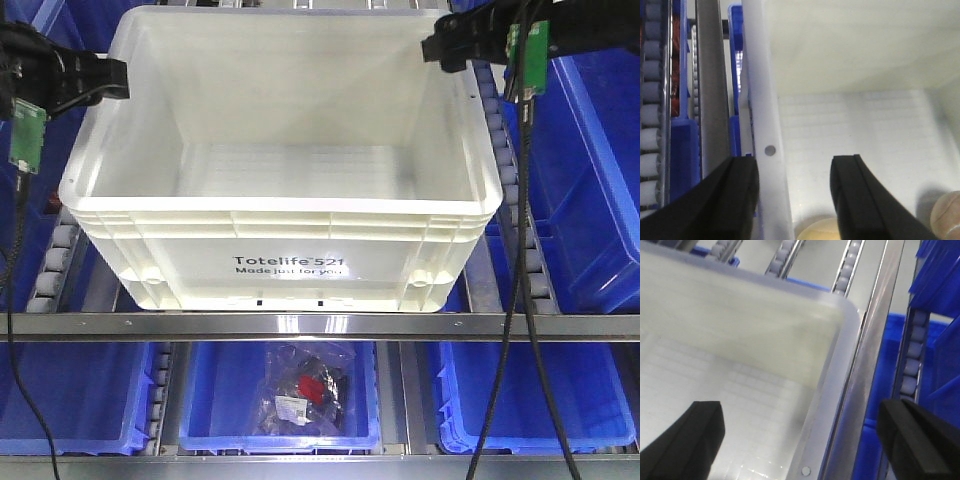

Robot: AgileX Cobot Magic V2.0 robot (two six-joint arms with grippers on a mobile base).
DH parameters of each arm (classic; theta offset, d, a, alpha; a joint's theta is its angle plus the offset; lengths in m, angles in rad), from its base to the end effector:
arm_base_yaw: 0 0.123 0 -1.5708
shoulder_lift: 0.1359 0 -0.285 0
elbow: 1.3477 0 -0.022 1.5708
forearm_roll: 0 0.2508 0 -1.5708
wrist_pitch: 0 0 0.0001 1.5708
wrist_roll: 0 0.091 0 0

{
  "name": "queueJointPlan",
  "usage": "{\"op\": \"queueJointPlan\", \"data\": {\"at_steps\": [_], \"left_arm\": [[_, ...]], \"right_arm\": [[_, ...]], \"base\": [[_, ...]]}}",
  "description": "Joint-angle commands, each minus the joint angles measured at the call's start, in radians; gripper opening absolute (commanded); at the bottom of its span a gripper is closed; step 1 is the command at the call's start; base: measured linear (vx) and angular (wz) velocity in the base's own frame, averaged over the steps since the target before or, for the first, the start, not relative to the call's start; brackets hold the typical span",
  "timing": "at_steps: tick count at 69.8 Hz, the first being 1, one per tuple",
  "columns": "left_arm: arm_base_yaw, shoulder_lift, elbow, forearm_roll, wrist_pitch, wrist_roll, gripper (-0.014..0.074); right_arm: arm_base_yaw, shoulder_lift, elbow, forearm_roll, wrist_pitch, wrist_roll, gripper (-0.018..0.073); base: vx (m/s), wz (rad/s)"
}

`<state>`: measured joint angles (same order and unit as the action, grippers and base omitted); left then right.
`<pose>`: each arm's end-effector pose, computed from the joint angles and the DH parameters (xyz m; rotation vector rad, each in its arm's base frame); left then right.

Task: Place moving items into box and shelve
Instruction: 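Push the tote with both grippers farther onto the roller shelf, then open both grippers and withdraw them from the tote rims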

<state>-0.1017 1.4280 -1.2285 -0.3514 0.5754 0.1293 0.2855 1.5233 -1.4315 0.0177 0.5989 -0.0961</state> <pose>0.3169 -0.0495 0.3469 0.0282 2.2401 -0.3576 0.3365 0.0997 0.3760 -0.4028 2.1394 0.1273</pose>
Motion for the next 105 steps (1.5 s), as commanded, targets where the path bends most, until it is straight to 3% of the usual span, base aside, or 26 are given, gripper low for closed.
{"op": "queueJointPlan", "data": {"at_steps": [1,22,28,44,63,75,88,93,105], "left_arm": [[-0.007,-0.060,-0.036,-0.026,-0.071,-0.002,0.0463],[-0.007,-0.124,-0.033,-0.028,-0.051,0.000,0.0463],[-0.007,-0.156,0.004,-0.028,-0.049,0.042,0.0463],[-0.007,-0.347,0.298,-0.047,-0.126,0.051,0.0463],[-0.007,-0.719,0.586,-0.047,-0.219,0.093,0.0463],[-0.007,-0.997,0.735,-0.047,-0.158,0.119,0.0463],[-0.007,-1.260,0.830,-0.053,0.022,0.119,0.0463],[-0.007,-1.291,0.875,-0.051,-0.058,0.119,0.0463],[-0.007,-1.264,0.981,-0.079,-0.329,0.118,0.0463]], "right_arm": [[-0.001,-0.067,-0.037,-0.006,-0.076,-0.008,0.0634],[-0.001,-0.130,-0.021,0.006,0.000,0.020,0.0542],[-0.001,-0.177,0.058,0.006,-0.041,0.057,0.0536],[-0.001,-0.392,0.401,0.007,-0.263,0.067,0.0536],[-0.001,-0.729,0.667,0.006,-0.331,0.045,0.0536],[-0.001,-0.994,0.835,0.006,-0.310,0.022,0.0536],[-0.001,-1.281,0.993,0.006,-0.225,0.008,0.0536],[-0.001,-1.318,1.066,0.005,-0.304,-0.018,0.0536],[-0.001,-1.278,1.263,-0.005,-0.686,-0.057,0.0536]], "base": [[0.00,0.00],[0.00,0.00],[0.00,0.00],[0.00,0.00],[0.00,0.00],[0.00,0.00],[0.00,0.00],[0.00,0.00],[0.00,0.00]]}}
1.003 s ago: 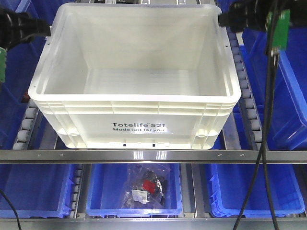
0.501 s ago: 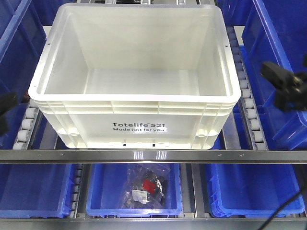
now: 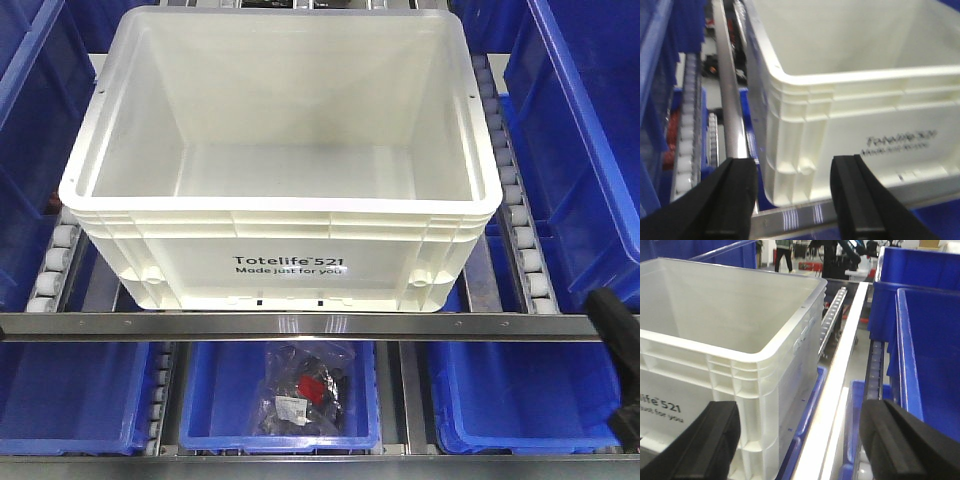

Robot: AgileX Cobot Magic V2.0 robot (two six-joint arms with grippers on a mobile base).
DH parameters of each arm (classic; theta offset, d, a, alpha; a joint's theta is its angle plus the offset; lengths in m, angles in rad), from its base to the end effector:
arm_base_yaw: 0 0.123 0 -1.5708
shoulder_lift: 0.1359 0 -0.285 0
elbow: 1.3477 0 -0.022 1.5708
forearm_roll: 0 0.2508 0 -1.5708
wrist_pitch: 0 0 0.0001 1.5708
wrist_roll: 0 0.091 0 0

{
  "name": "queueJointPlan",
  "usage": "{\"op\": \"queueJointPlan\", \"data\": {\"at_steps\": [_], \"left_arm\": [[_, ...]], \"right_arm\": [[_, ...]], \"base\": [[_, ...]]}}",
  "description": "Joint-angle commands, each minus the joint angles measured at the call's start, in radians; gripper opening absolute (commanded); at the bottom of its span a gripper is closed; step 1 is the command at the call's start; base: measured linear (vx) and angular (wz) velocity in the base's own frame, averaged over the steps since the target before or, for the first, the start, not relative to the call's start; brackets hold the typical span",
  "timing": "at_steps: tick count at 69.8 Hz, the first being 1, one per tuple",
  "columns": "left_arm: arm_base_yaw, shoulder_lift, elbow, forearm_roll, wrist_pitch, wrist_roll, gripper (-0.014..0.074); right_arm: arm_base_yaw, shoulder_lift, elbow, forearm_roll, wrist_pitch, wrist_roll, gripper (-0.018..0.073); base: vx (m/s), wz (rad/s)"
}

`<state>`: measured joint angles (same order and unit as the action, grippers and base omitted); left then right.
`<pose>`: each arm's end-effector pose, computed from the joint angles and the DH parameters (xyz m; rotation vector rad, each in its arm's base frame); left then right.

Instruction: Place moving items into box and shelve

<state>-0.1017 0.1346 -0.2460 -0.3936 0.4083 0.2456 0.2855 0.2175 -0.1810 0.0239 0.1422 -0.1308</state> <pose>0.0536 -0.0194 0.2539 0.0972 1.7567 -0.2944 0.0696 0.0207 0.2479 -0.3271 1.6316 0.1380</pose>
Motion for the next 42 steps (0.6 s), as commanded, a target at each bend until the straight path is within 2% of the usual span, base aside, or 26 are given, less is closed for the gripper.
{"op": "queueJointPlan", "data": {"at_steps": [1,18,23,26,29,34,37,42], "left_arm": [[-0.007,0.035,0.005,-0.041,-0.174,0.002,0.0463],[-0.007,0.061,0.018,-0.085,-0.209,0.003,0.0461],[-0.007,0.061,0.018,-0.094,-0.209,0.002,0.0439],[-0.007,0.061,0.018,-0.095,-0.207,0.002,0.0382],[-0.007,0.061,0.018,-0.095,-0.206,0.002,0.0311],[-0.007,0.061,0.018,-0.095,-0.205,0.002,0.0103],[-0.007,0.061,0.018,-0.095,-0.206,0.002,-0.0013],[-0.007,0.061,0.018,-0.109,-0.204,0.001,-0.0029]], "right_arm": [[-0.001,0.031,0.019,-0.011,-0.247,-0.022,0.0536],[-0.001,0.050,0.023,-0.004,-0.262,-0.021,0.0535],[-0.001,0.050,0.023,-0.009,-0.270,-0.022,0.0503],[-0.001,0.050,0.023,-0.024,-0.281,-0.025,0.0442],[-0.001,0.050,0.023,-0.024,-0.289,-0.026,0.0342],[-0.001,0.050,0.023,-0.014,-0.315,-0.024,0.0098],[-0.001,0.050,0.023,-0.012,-0.327,-0.022,-0.0013],[-0.001,0.050,0.023,-0.009,-0.337,-0.017,-0.0019]], "base": [[0.00,0.00],[0.00,0.00],[0.00,0.00],[0.00,0.00],[0.00,0.00],[0.00,0.00],[0.00,0.00],[0.00,0.00]]}}
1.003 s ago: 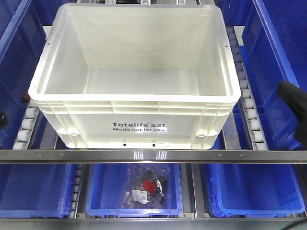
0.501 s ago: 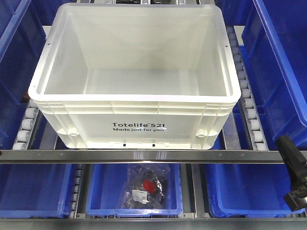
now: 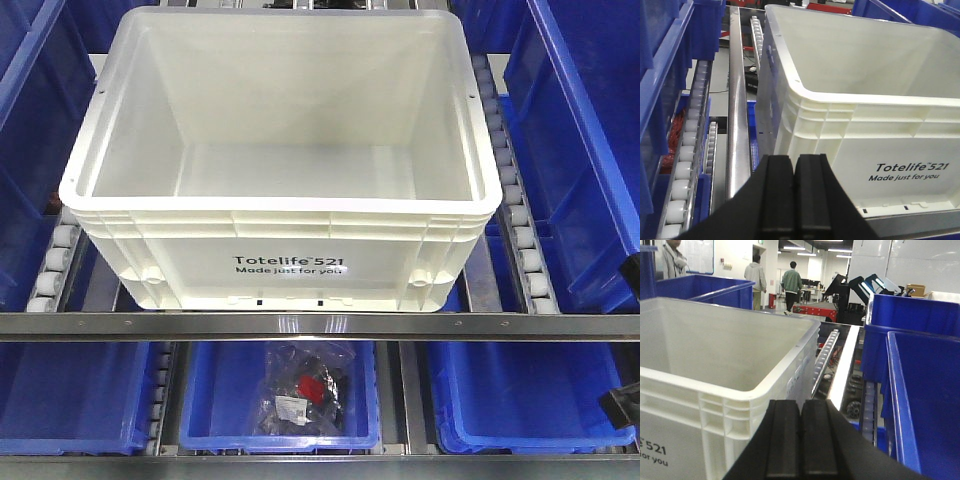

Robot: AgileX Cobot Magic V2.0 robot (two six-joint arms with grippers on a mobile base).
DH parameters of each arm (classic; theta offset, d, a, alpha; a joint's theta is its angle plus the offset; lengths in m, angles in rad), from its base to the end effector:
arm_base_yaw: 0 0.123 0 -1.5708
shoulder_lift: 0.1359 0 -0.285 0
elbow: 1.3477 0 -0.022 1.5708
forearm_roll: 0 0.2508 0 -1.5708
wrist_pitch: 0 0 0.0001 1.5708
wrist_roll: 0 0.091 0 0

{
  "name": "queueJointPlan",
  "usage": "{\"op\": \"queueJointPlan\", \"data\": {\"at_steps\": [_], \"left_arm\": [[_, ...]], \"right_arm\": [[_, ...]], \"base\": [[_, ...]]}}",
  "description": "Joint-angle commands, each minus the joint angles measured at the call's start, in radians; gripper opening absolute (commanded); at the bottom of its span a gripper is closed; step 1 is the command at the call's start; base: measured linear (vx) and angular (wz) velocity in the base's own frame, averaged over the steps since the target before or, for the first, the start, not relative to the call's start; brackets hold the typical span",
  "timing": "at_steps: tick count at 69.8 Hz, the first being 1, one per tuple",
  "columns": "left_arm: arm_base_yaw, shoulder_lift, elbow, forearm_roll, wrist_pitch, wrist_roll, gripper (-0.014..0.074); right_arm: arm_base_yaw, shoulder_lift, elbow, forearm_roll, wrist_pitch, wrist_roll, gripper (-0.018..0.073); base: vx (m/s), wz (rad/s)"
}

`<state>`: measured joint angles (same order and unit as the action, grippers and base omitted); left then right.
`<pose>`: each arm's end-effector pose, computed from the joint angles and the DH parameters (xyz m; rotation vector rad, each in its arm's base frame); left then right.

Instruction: Place moving items into box and shelve

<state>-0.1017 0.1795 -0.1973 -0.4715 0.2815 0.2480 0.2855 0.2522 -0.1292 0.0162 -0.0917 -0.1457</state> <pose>0.0639 -0.0181 0.2462 0.0030 1.7284 -0.3372 0.0753 0.0220 0.2488 -0.3112 1.4839 0.1238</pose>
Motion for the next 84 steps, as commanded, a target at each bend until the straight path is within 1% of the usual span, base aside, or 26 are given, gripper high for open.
{"op": "queueJointPlan", "data": {"at_steps": [1,43,44,47,50,53,57,60,62,68,73,79,84], "left_arm": [[-0.007,0.016,-0.031,-0.036,-0.077,-0.001,-0.0029],[-0.007,0.016,-0.031,-0.036,-0.079,0.001,-0.0028],[-0.007,0.016,-0.031,-0.028,-0.079,0.003,-0.0028],[-0.007,0.016,-0.031,0.040,-0.095,0.004,-0.0027],[-0.007,0.016,-0.031,0.089,-0.114,-0.028,-0.0027],[-0.007,0.016,-0.031,0.152,-0.127,-0.095,-0.0027],[-0.007,0.016,-0.031,0.261,-0.143,-0.205,-0.0027],[-0.007,0.016,-0.031,0.332,-0.148,-0.269,-0.0027],[-0.007,0.016,-0.031,0.365,-0.155,-0.298,-0.0027],[-0.007,0.016,-0.031,0.408,-0.165,-0.313,-0.0027],[-0.007,0.016,-0.031,0.410,-0.164,-0.298,-0.0027],[-0.007,0.001,-0.025,0.408,-0.131,-0.277,-0.0027],[-0.007,-0.049,0.026,0.405,-0.118,-0.281,-0.0027]], "right_arm": [[-0.001,0.015,-0.029,-0.002,-0.103,-0.002,-0.0018],[-0.001,0.015,-0.029,-0.002,-0.099,-0.003,-0.0015],[-0.001,0.015,-0.029,-0.002,-0.099,-0.003,-0.0015],[-0.001,0.015,-0.029,-0.002,-0.098,-0.003,-0.0015],[-0.001,0.015,-0.029,-0.002,-0.098,-0.003,-0.0015],[-0.001,0.015,-0.029,-0.002,-0.098,-0.003,-0.0015],[-0.001,0.015,-0.029,-0.002,-0.098,-0.003,-0.0015],[-0.001,0.015,-0.029,-0.002,-0.098,-0.003,-0.0015],[-0.001,0.015,-0.029,-0.002,-0.098,-0.003,-0.0015],[-0.001,0.015,-0.029,-0.002,-0.098,-0.003,-0.0015],[-0.001,0.015,-0.029,-0.002,-0.098,-0.003,-0.0015],[-0.001,0.015,-0.029,-0.002,-0.098,-0.003,-0.0015],[-0.001,0.015,-0.029,-0.002,-0.098,-0.003,-0.0015]], "base": [[0.00,0.00],[0.00,0.00],[0.00,0.00],[0.00,0.00],[0.00,0.00],[0.00,0.00],[0.00,0.00],[0.00,0.00],[0.00,0.00],[0.00,0.00],[0.00,0.00],[0.00,0.00],[0.00,0.00]]}}
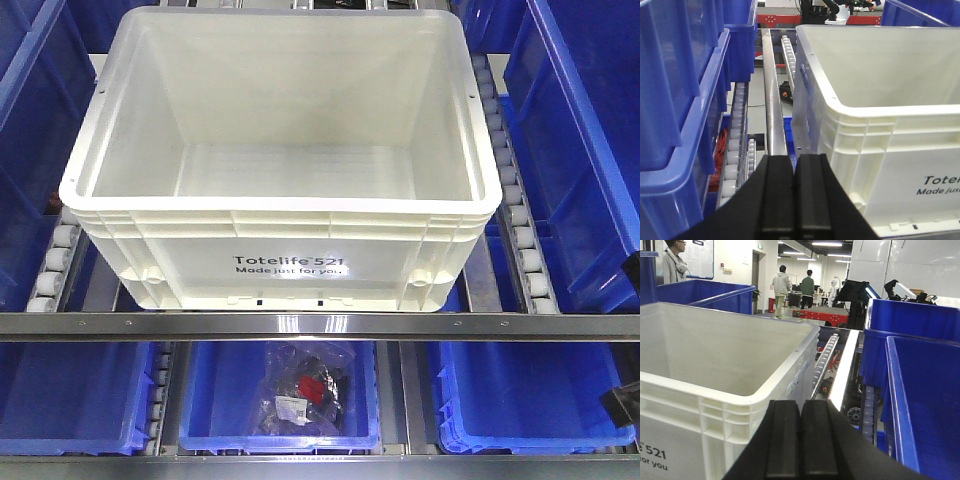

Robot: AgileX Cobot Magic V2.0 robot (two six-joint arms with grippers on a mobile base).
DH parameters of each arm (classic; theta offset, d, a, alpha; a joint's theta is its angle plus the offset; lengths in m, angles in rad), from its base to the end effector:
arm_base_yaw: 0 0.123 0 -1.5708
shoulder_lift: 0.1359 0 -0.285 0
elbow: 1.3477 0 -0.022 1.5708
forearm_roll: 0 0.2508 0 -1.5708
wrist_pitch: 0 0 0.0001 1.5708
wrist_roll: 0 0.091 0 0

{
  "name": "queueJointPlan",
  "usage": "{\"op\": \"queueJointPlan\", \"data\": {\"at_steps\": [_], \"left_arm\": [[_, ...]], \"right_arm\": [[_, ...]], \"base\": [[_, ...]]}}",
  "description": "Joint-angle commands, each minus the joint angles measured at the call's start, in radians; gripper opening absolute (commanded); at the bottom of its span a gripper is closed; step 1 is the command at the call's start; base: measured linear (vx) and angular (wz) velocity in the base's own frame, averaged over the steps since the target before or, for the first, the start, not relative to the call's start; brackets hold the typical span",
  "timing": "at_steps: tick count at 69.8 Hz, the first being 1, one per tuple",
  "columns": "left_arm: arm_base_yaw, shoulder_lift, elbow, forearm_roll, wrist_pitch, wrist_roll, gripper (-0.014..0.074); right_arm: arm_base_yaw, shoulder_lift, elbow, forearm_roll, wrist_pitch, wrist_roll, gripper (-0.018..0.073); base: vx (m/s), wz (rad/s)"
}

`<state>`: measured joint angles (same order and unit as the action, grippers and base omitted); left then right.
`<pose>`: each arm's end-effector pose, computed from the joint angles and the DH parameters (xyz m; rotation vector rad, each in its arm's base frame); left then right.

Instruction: Place moving items into box and shelve

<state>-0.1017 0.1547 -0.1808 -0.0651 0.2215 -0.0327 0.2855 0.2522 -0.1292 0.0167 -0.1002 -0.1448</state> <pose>0.0636 -0.0078 0.2450 0.0154 1.6810 -0.1610 0.0753 0.0219 0.2496 -0.3083 1.4758 0.1251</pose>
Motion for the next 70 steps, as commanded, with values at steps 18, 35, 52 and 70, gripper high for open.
{"op": "queueJointPlan", "data": {"at_steps": [18,35,52,70], "left_arm": [[-0.007,-0.183,0.225,-0.027,-0.135,-0.016,-0.0027],[-0.007,-0.183,0.225,-0.028,-0.100,-0.016,-0.0027],[-0.007,-0.183,0.225,-0.028,-0.100,-0.016,-0.0027],[-0.007,-0.183,0.225,-0.028,-0.100,-0.016,-0.0027]], "right_arm": [[-0.001,0.015,-0.029,-0.002,-0.090,-0.004,-0.0015],[-0.001,0.016,-0.029,-0.002,-0.091,-0.004,-0.0015],[-0.001,0.016,-0.029,-0.002,-0.091,-0.004,-0.0015],[-0.001,0.016,-0.029,-0.002,-0.091,-0.004,-0.0015]], "base": [[0.00,0.00],[0.00,0.00],[0.00,0.00],[0.00,0.00]]}}
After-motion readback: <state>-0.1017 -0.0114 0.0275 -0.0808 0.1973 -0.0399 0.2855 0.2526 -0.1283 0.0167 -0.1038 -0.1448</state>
